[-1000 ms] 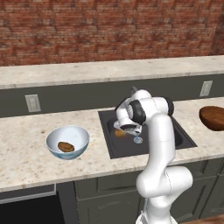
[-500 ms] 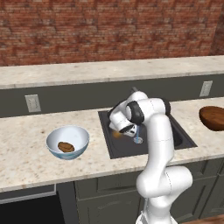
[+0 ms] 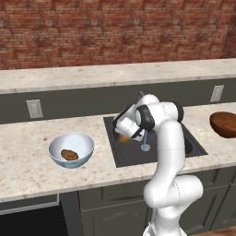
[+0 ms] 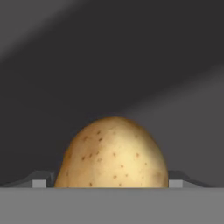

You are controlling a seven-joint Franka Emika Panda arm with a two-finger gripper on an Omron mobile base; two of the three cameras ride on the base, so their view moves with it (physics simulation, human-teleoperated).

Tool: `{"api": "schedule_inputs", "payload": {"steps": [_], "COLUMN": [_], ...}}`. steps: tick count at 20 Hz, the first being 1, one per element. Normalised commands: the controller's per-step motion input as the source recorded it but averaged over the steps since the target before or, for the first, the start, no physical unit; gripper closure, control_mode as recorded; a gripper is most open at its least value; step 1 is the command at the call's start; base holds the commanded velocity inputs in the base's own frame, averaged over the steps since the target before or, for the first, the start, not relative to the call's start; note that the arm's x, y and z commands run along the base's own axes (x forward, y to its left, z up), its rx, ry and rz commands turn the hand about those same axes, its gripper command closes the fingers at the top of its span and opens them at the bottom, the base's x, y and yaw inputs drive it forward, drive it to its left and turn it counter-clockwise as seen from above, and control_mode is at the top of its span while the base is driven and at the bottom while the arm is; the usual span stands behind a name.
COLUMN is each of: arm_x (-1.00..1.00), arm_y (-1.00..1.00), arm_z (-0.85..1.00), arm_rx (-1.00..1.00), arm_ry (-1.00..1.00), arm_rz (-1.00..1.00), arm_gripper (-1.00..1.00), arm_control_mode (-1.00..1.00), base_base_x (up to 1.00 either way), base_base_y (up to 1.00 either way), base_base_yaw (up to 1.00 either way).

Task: Pick the potatos from the sink and place them in one bowl. Place the eggplant in the other bowl. Then turn off the sink faucet.

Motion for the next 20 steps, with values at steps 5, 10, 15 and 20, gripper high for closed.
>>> {"api": "schedule_inputs", "payload": {"steps": [5,10,15,20], "arm_x": [-0.74,-0.67,-0.48,-0.28], "arm_y": [-0.14,0.0,0.0,0.0], "arm_z": [0.06,0.09,0.38,0.63], "arm_rx": [0.0,0.0,0.0,0.0], "arm_ry": [0.0,0.0,-0.01,-0.08], "arm_rz": [0.0,0.0,0.0,0.0], "arm_gripper": [1.0,1.0,1.0,1.0], "arm_control_mode": [-1.0,-1.0,-1.0,-1.0], "base_base_x": [0.0,0.0,0.0,0.0], "base_base_y": [0.0,0.0,0.0,0.0], "base_base_yaw": [0.0,0.0,0.0,0.0]}}
